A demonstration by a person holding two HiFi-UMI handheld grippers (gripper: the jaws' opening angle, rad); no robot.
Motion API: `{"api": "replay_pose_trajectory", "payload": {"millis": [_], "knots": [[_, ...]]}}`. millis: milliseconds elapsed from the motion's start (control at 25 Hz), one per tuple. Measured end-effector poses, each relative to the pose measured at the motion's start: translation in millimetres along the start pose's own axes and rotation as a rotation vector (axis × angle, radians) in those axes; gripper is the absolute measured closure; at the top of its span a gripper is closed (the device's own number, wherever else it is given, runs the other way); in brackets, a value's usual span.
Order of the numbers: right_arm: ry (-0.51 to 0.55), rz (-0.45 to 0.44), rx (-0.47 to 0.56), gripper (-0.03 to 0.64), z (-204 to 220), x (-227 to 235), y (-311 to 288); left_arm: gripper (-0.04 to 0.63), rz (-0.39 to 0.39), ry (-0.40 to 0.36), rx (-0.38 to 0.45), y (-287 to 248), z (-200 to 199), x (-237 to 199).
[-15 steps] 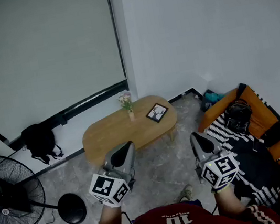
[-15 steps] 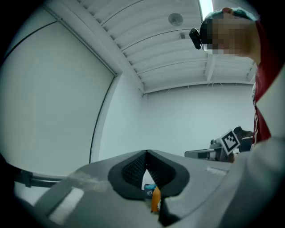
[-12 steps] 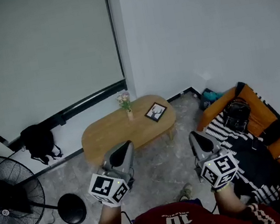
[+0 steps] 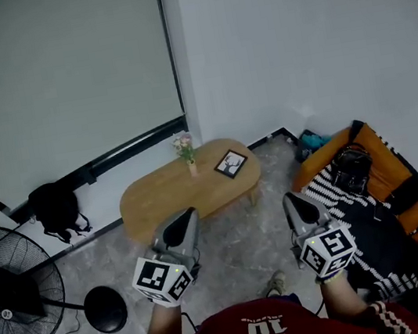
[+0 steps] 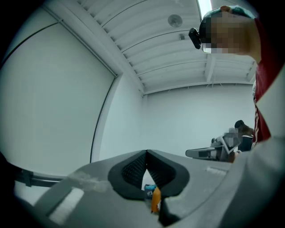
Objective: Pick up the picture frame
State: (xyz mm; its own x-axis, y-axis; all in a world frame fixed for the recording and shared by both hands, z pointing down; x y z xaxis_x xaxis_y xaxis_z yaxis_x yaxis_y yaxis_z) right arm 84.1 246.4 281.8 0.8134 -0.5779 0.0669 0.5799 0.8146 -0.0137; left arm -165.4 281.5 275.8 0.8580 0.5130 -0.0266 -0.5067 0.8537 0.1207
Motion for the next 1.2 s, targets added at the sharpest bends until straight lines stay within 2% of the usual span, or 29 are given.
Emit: {"api": "replay_pose_trajectory", "payload": {"millis": [600, 920, 1200], "knots": [[-0.014, 0.040, -0.031, 0.617, 7, 5, 4, 0.592, 0.020, 0.063, -0.026, -7, 23, -1], [-0.033, 0.017, -0.046, 0.617, 16, 45, -35, 0.592, 0.011, 0.079, -0.056, -55, 37, -14], [-0.049, -0.021, -0.033, 0.617, 13, 96, -86, 0.592, 0.005, 0.039, -0.067, -117, 39, -33]]}}
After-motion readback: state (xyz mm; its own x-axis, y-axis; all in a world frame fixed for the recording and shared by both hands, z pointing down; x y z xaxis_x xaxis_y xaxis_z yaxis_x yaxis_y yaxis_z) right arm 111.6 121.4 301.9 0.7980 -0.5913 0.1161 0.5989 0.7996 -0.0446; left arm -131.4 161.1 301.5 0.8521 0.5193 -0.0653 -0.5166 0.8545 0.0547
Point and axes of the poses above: the fingertips, and each gripper's own axes: y backward along the fingers, x to its right, z out of its underside, the point moved 4 cm from there along y, backward along the fingers, and after that the axes turned 2 degrees about -y, right-handed, at the moved point
